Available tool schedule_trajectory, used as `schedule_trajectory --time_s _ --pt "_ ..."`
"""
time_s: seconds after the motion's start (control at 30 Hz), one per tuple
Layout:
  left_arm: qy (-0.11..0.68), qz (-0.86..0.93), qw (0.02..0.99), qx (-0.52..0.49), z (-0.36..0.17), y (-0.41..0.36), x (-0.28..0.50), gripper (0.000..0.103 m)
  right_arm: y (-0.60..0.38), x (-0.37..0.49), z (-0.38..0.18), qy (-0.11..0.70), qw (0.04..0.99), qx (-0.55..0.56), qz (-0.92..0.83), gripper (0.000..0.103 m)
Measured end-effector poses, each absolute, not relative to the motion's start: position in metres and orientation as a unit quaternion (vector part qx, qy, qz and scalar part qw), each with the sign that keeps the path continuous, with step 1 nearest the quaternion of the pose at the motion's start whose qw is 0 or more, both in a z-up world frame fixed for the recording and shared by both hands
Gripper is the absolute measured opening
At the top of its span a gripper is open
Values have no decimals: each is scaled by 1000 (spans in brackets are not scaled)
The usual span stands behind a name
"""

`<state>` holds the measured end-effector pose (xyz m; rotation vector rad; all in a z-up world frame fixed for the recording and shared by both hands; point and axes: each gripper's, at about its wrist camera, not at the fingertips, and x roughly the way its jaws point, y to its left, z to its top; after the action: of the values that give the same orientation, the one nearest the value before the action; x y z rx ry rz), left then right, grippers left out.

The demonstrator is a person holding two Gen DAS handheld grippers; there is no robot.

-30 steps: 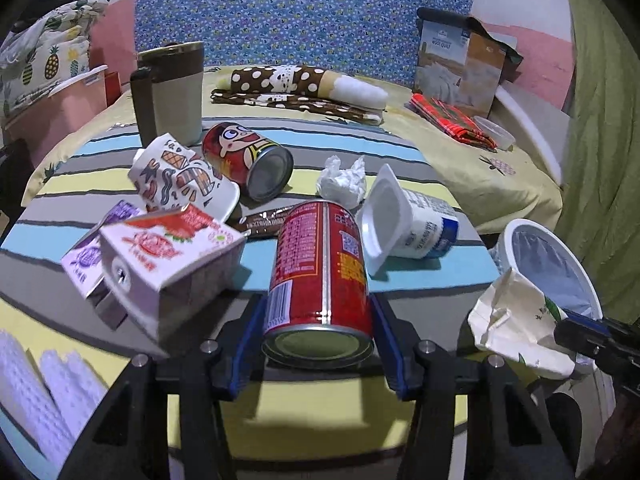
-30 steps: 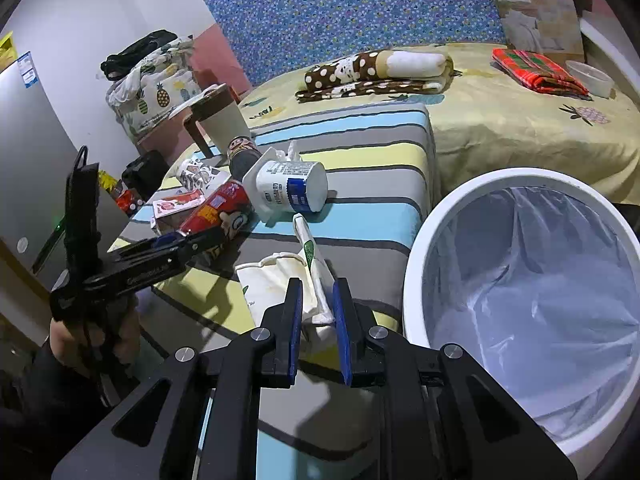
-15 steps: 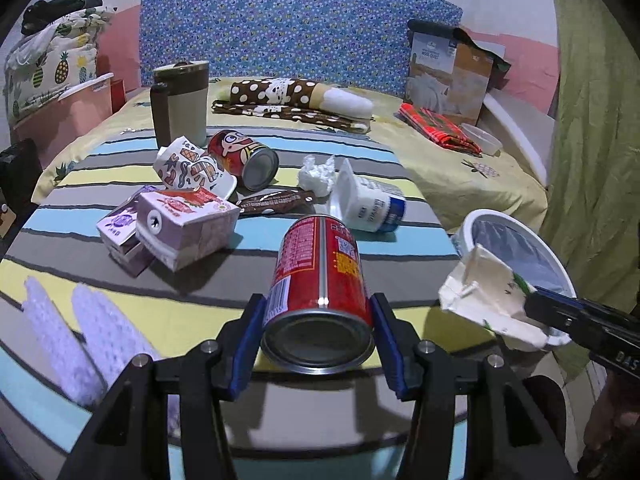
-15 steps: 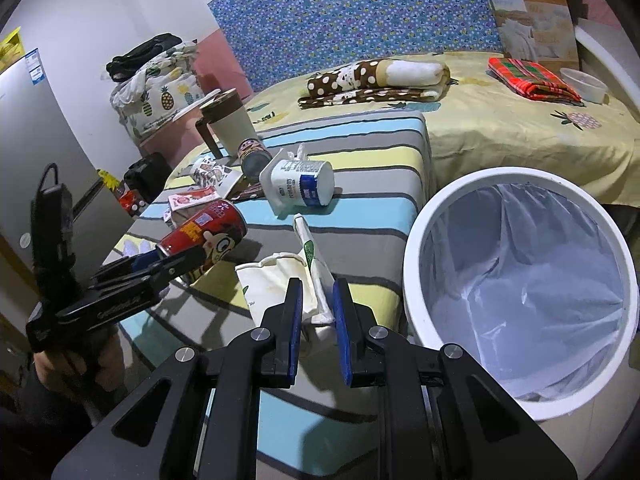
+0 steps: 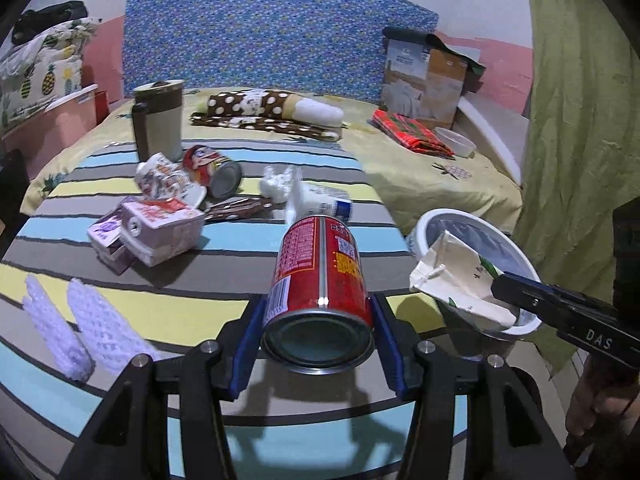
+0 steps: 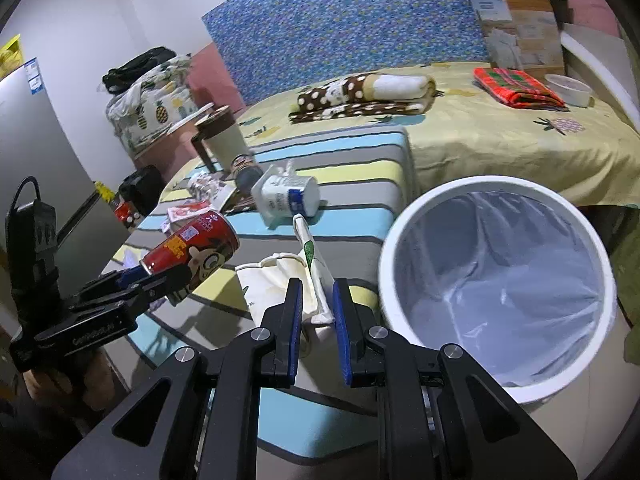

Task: Collect trash
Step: 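Grasp the red can with the left tool while the right tool carries the bag toward the bin, then lower the red can into the bin and open the left tool while the right tool drops the bag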

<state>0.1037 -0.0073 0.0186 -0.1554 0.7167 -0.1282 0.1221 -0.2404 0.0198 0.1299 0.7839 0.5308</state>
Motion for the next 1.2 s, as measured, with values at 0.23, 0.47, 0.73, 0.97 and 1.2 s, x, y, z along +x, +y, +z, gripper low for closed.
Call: schedule_trajectory --time_s 0.23,0.47,0.73,0.97,1.2 --pt "348 -102 930 -59 23 -39 116 54 -266 123 19 374 897 76 224 18" --pt "353 -144 924 -40 20 -79 131 54 -302 122 17 374 906 94 178 18" --pt "366 -188 911 -15 12 -126 144 54 -324 123 10 381 906 110 146 18" --pt "378 -213 901 1 5 -155 154 55 -339 128 2 388 905 119 130 18" --pt "389 -224 893 12 -5 -172 166 55 -351 132 -4 395 903 120 114 18"
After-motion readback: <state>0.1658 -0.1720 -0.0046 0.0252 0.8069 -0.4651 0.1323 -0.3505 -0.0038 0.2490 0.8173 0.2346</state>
